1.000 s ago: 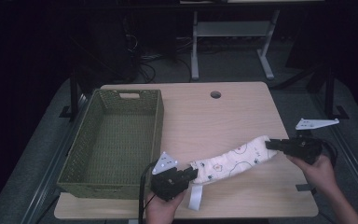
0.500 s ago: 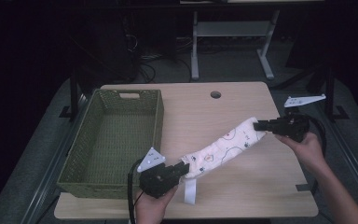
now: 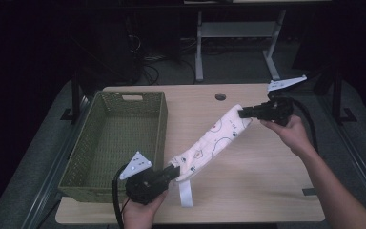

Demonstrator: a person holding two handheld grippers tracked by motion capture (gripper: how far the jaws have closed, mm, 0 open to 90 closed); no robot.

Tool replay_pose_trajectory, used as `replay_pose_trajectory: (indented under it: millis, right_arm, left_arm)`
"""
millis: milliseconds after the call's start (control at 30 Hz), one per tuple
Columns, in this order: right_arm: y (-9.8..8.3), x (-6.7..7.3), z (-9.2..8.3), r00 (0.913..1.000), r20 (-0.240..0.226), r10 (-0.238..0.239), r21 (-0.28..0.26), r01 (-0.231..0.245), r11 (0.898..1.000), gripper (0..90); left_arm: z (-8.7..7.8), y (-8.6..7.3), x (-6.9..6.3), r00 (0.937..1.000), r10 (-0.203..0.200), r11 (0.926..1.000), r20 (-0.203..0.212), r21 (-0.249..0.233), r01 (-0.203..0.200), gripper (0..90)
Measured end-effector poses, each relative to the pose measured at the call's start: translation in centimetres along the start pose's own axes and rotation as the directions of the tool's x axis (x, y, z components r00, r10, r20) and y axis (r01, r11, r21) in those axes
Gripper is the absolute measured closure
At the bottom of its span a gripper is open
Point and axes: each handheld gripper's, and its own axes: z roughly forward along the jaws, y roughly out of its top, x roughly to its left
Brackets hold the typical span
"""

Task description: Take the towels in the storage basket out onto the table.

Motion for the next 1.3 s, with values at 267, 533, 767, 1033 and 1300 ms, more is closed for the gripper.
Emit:
replay_pose_trajectory:
  millis: [267,533,767,1033,1300]
  right_arm:
    - [2.5,0.6,2.7,0.9989,-0.031,-0.037,0.027,0.037,0.999,81.9]
    - [4.0,0.9,4.8,0.9973,-0.042,-0.060,0.047,0.062,0.997,81.9]
    - [5.2,1.1,6.1,0.9960,-0.046,-0.077,0.048,0.079,0.996,81.8]
    - [6.7,1.3,7.8,0.9937,-0.055,-0.098,0.048,0.100,0.994,81.9]
    - [8.3,1.5,9.9,0.9908,-0.065,-0.119,0.054,0.123,0.991,81.8]
  left_arm:
    - [-1.7,0.0,0.7,0.9998,-0.013,0.9997,-0.016,-0.023,0.013,82.3]
    - [-2.6,0.1,1.5,0.9995,-0.006,0.9997,-0.030,-0.023,0.006,82.3]
    - [-3.2,0.8,3.0,0.9982,-0.008,0.9999,-0.060,-0.015,0.007,82.3]
    - [-4.0,1.2,4.0,0.9955,-0.013,0.9997,-0.094,-0.023,0.011,82.3]
    - [-4.8,1.2,4.8,0.9934,-0.027,0.9989,-0.111,-0.041,0.023,82.3]
